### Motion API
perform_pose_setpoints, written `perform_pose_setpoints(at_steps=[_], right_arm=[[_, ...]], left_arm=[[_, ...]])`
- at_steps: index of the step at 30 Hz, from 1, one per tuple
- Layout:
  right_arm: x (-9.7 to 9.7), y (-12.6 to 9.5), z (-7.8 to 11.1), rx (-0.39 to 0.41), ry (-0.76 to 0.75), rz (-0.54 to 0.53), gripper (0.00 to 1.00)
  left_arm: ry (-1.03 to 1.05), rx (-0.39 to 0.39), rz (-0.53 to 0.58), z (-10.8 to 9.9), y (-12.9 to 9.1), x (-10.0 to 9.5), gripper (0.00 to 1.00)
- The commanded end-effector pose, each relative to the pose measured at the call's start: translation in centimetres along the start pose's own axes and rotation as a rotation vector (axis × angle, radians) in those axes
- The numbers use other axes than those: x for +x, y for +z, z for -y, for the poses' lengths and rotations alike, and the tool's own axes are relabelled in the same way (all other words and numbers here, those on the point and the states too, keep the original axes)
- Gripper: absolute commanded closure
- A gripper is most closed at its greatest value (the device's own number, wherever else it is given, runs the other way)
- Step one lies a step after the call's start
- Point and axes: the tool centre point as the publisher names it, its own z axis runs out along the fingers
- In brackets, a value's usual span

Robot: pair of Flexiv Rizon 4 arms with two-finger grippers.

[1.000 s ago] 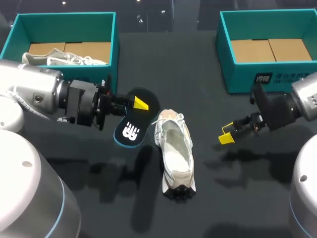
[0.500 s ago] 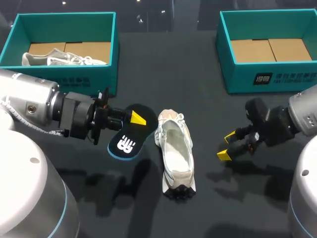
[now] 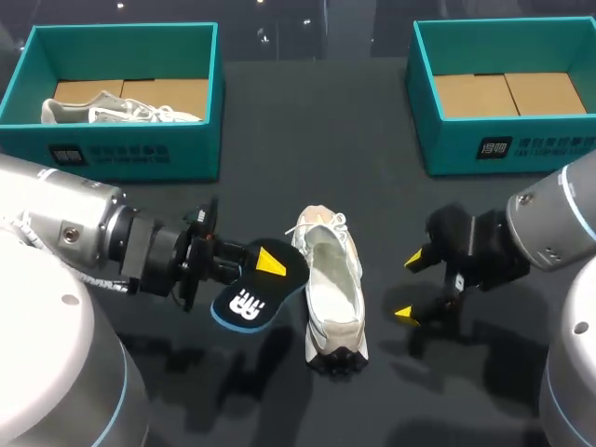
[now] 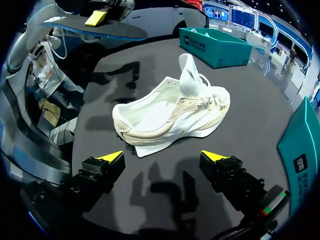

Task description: Take the shoe out of the shoebox, open the shoe tongue, remove and reinsert the insole, then place the shoe into the shoebox

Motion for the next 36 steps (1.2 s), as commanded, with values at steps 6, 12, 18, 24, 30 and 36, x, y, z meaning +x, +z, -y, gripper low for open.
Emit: perform_pose_setpoints(at_steps=[6, 12, 18, 24, 30, 36], right_arm=[[-0.3, 2.1, -0.7, 0.039, 0.005, 0.022, 0.00], [-0.2, 3.3, -1.0, 0.071, -0.081, 0.053, 0.00], [0.3, 3.7, -1.3, 0.105, -0.208, 0.075, 0.00], [0.4, 4.4, -1.4, 0.125, -0.249, 0.053, 0.00], [0.4, 5.0, -1.4, 0.149, -0.278, 0.044, 0.00], [0.1, 5.3, -1.1, 0.169, -0.274, 0.026, 0.00]], left_arm=[[0.002, -0.008, 0.010, 0.4, -0.1, 0.5, 1.00], [0.000, -0.008, -0.040, -0.3, 2.5, 2.0, 1.00], [0.005, 0.005, -0.061, -0.2, 4.1, 2.8, 1.00], [-0.009, 0.004, -0.063, -0.7, 5.3, 3.7, 1.00], [-0.022, -0.002, -0.062, -1.0, 5.6, 4.0, 1.00], [-0.028, -0.002, -0.054, -1.1, 5.6, 4.2, 1.00]])
